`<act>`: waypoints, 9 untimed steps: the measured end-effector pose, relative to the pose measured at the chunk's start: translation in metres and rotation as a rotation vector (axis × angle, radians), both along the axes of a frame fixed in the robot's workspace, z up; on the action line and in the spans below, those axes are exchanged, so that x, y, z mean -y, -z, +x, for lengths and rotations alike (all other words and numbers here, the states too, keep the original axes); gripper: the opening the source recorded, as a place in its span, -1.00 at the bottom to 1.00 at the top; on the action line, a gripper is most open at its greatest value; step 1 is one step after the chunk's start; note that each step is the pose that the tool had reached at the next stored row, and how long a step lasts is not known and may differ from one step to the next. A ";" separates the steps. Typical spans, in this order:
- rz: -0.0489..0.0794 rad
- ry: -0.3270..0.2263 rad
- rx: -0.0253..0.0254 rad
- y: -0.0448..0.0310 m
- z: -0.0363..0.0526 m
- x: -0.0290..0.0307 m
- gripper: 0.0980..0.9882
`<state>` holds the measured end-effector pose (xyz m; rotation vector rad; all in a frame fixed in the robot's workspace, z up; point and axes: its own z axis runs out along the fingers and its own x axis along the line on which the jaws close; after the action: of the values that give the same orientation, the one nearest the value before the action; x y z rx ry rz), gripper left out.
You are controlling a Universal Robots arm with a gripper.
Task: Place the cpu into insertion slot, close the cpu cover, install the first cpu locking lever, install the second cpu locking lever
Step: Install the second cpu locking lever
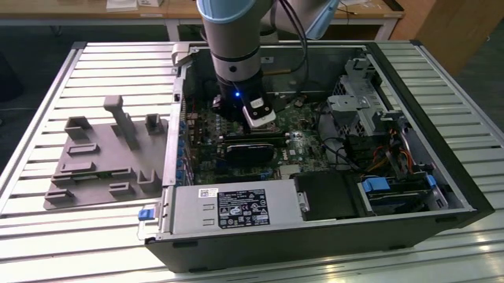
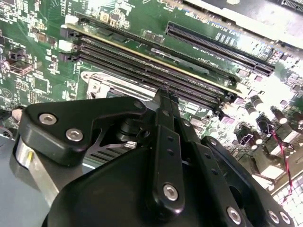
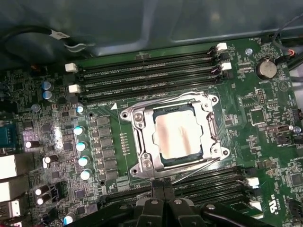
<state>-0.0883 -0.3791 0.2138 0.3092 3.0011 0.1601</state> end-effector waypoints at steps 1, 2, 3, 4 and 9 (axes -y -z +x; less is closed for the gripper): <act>0.002 0.000 0.0000 0.0004 -0.0002 0.0011 -0.98; 0.005 0.000 0.0000 0.0007 -0.0004 0.0020 -0.98; 0.008 0.000 0.0000 0.0009 -0.0006 0.0028 -0.98; 0.011 0.000 0.0000 0.0012 -0.0009 0.0035 -0.98; 0.042 -0.001 0.0000 0.0034 -0.0043 0.0066 -0.98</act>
<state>-0.0926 -0.3858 0.2104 0.3124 3.0011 0.2237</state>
